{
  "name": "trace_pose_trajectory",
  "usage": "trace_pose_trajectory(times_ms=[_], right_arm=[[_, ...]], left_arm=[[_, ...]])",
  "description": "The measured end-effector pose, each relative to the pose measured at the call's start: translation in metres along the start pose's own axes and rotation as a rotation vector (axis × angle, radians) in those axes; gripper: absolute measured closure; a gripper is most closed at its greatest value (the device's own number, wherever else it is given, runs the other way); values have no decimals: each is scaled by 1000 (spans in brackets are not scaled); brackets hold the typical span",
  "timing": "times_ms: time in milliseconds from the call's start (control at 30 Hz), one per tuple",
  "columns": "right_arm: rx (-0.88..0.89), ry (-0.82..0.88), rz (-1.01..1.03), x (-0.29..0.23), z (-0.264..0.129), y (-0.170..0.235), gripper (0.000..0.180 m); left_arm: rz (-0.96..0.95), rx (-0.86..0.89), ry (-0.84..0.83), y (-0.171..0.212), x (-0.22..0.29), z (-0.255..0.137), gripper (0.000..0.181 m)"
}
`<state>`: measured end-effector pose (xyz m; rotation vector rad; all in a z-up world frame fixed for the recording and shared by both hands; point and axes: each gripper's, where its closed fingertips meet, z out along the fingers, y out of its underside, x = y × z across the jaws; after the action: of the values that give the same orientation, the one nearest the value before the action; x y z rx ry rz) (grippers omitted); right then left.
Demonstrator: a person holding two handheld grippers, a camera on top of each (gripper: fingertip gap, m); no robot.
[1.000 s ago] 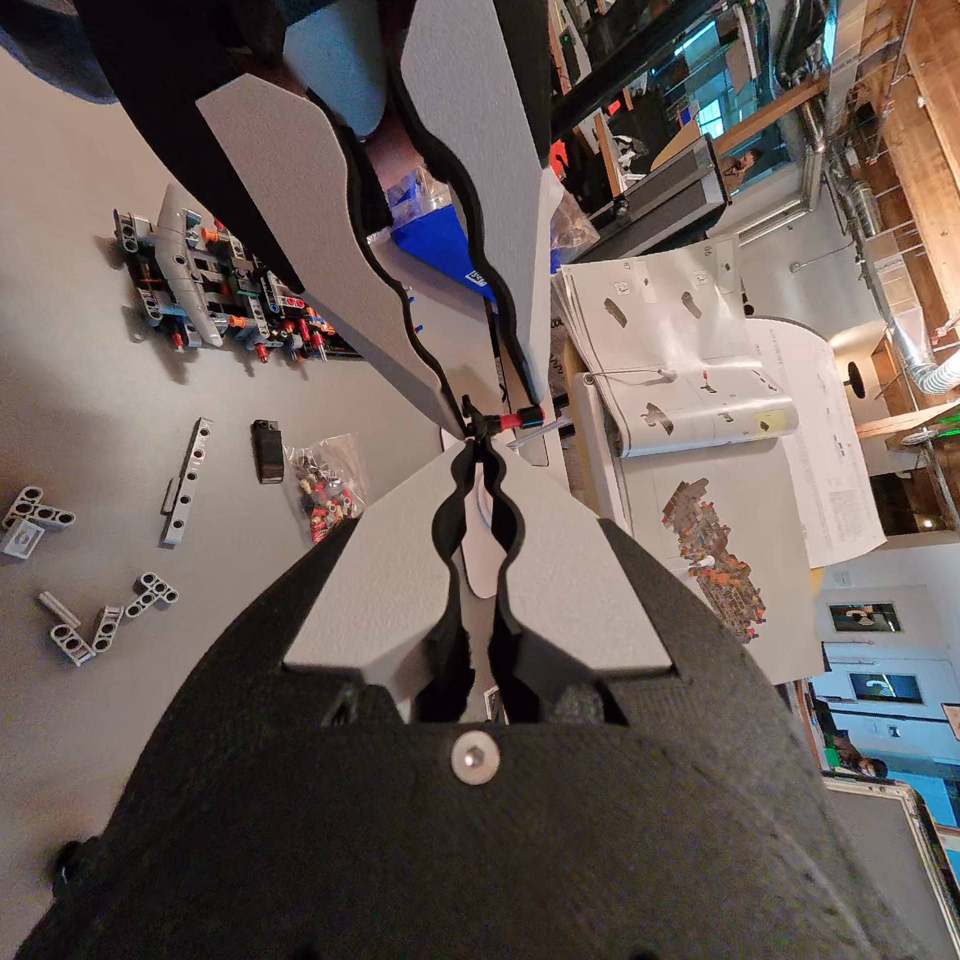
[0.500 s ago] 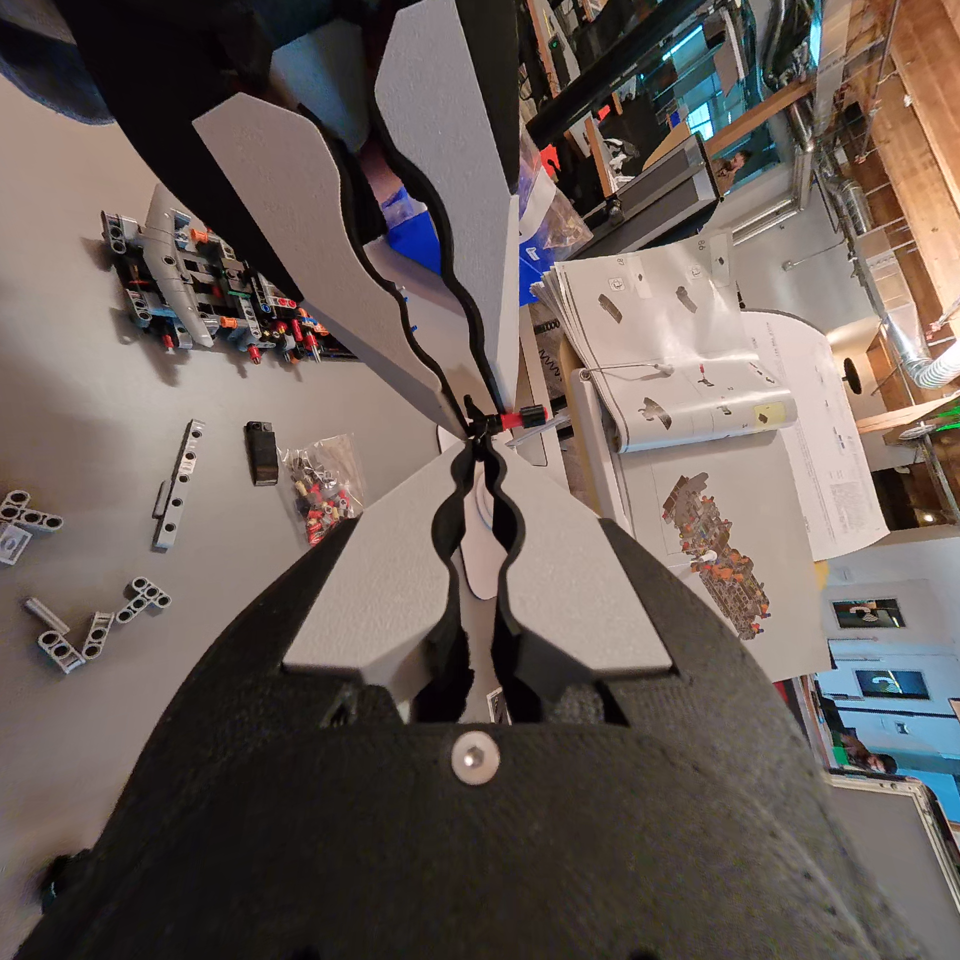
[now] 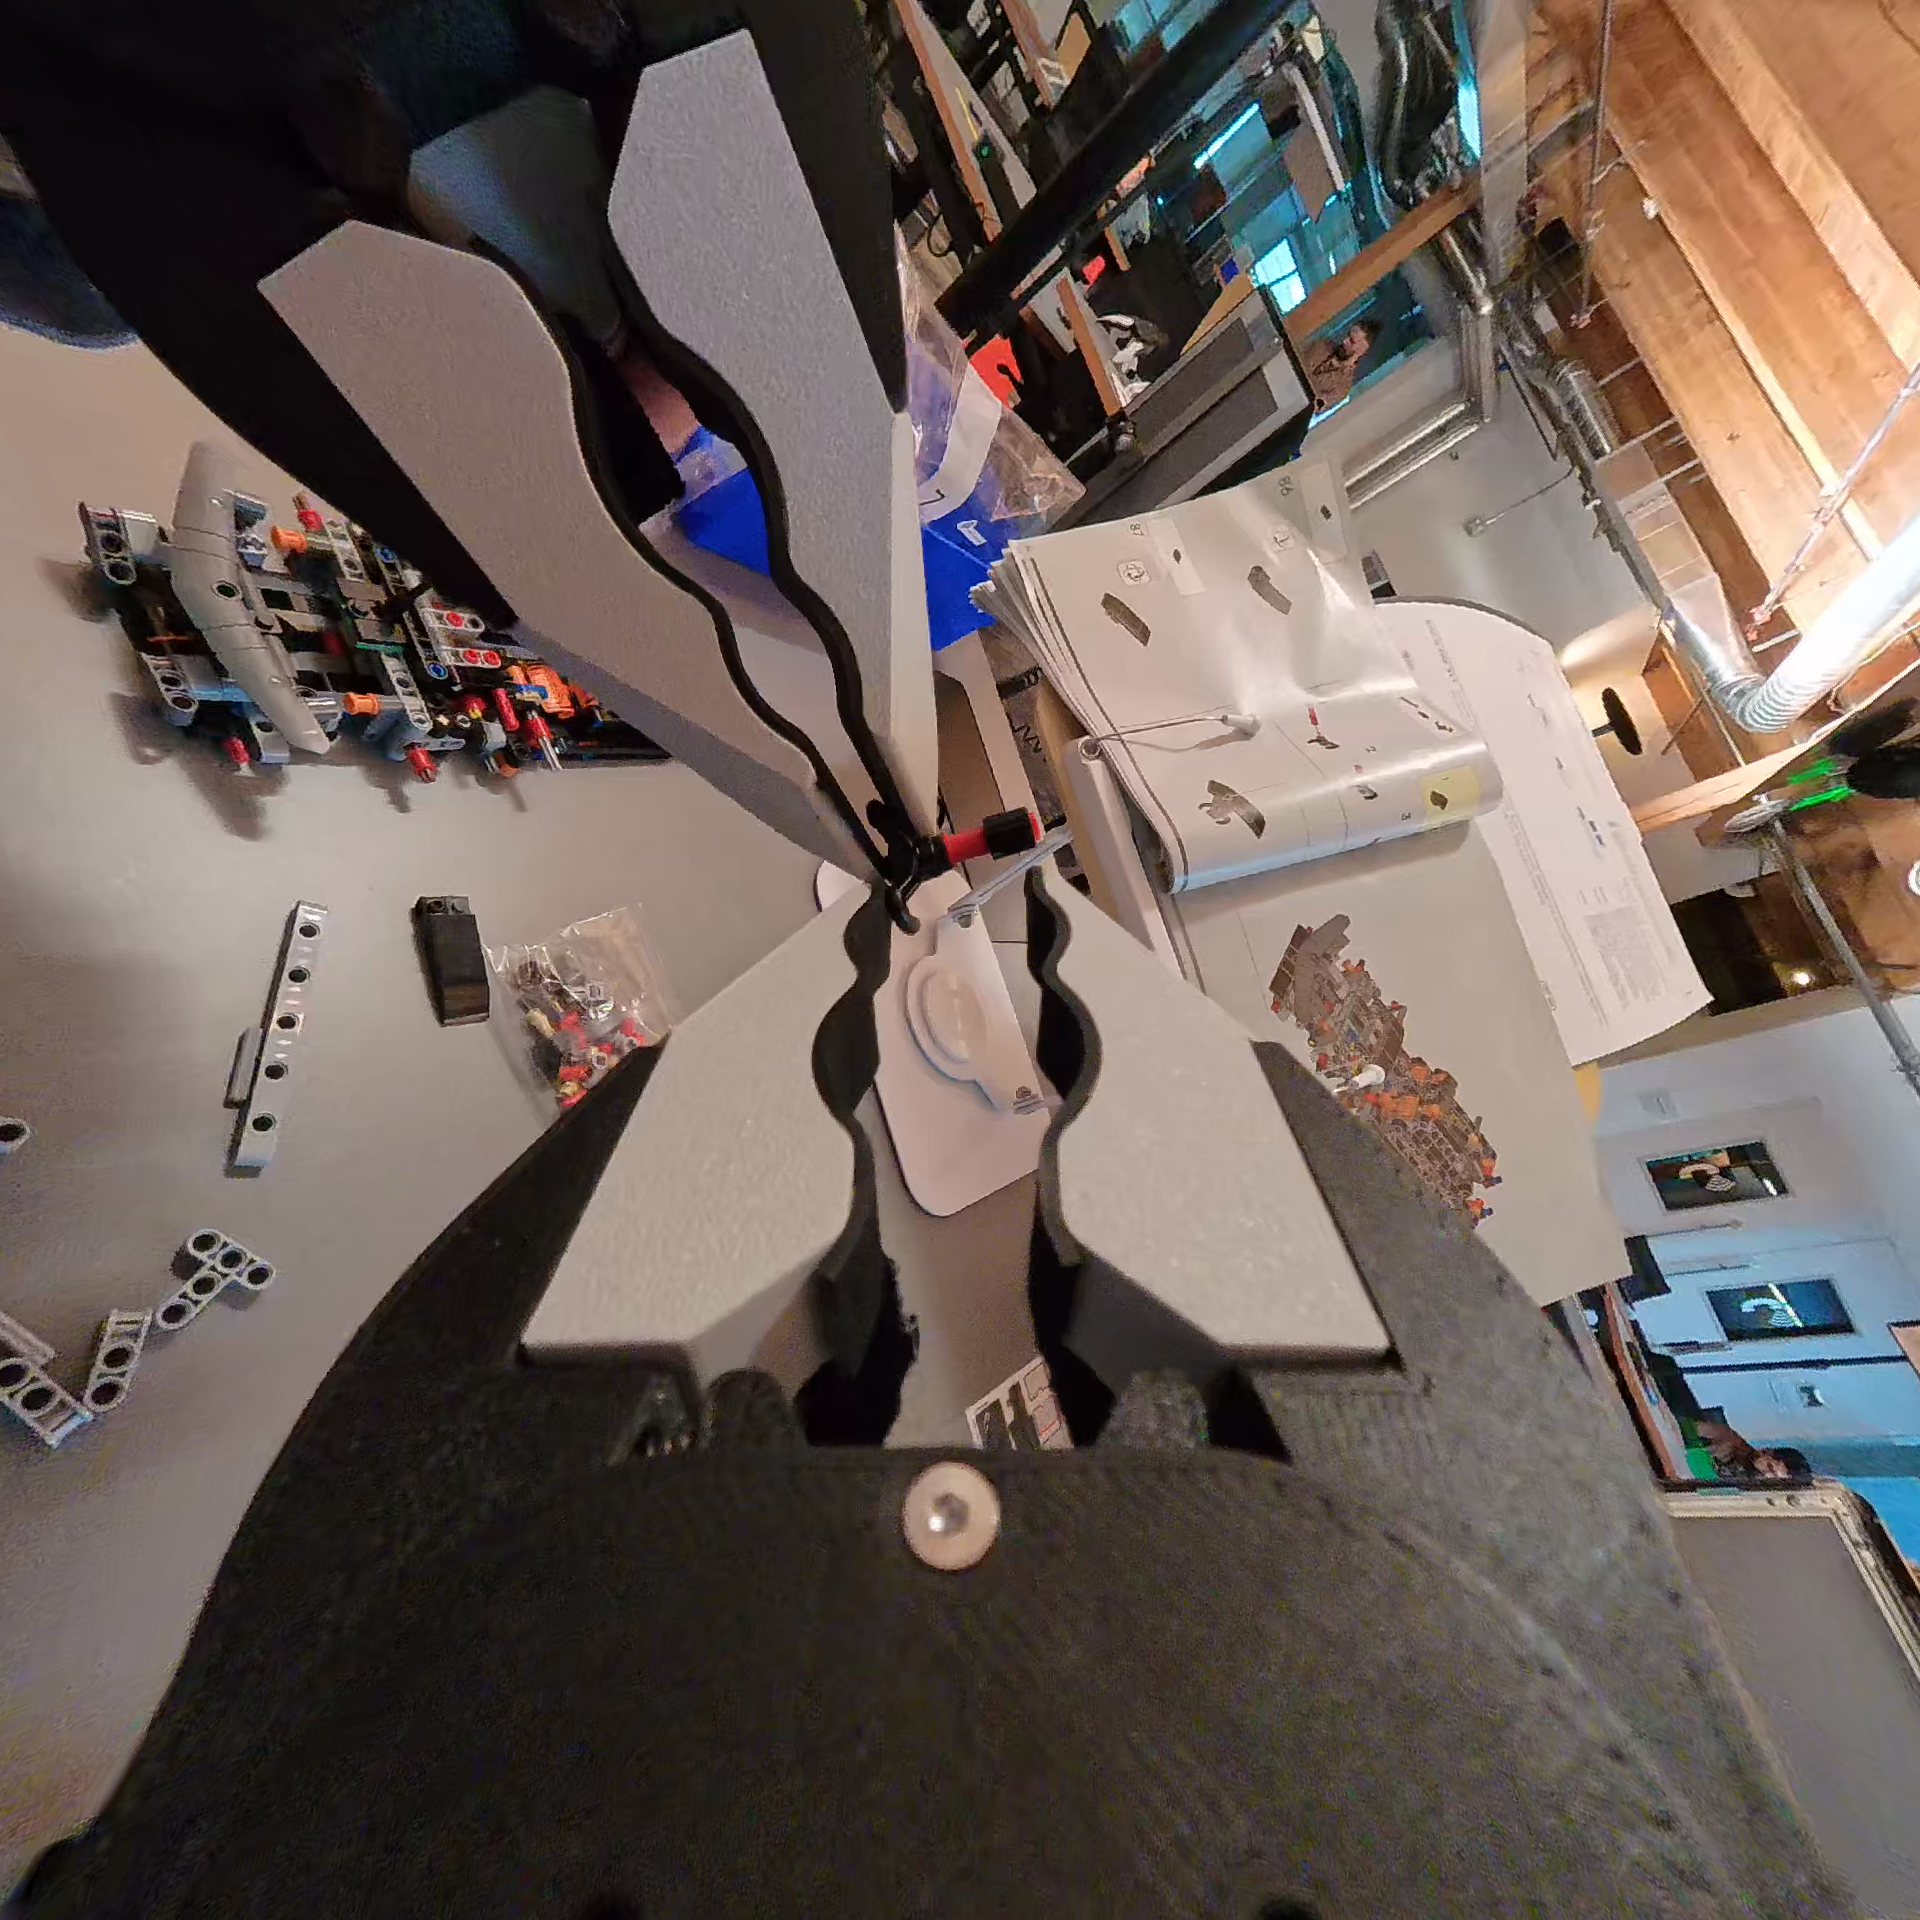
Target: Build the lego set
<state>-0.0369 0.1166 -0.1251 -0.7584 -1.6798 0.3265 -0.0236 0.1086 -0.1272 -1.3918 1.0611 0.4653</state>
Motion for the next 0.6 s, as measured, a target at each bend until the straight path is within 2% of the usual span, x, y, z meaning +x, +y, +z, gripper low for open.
trace_pose_trajectory(times_ms=[200,600], right_arm=[[-7,40,-66,2,0,2,150],[-37,42,-171,-1,0,7,156]], left_arm=[[-2,-27,45,2,3,3,178],[46,-75,75,4,7,7,179]])
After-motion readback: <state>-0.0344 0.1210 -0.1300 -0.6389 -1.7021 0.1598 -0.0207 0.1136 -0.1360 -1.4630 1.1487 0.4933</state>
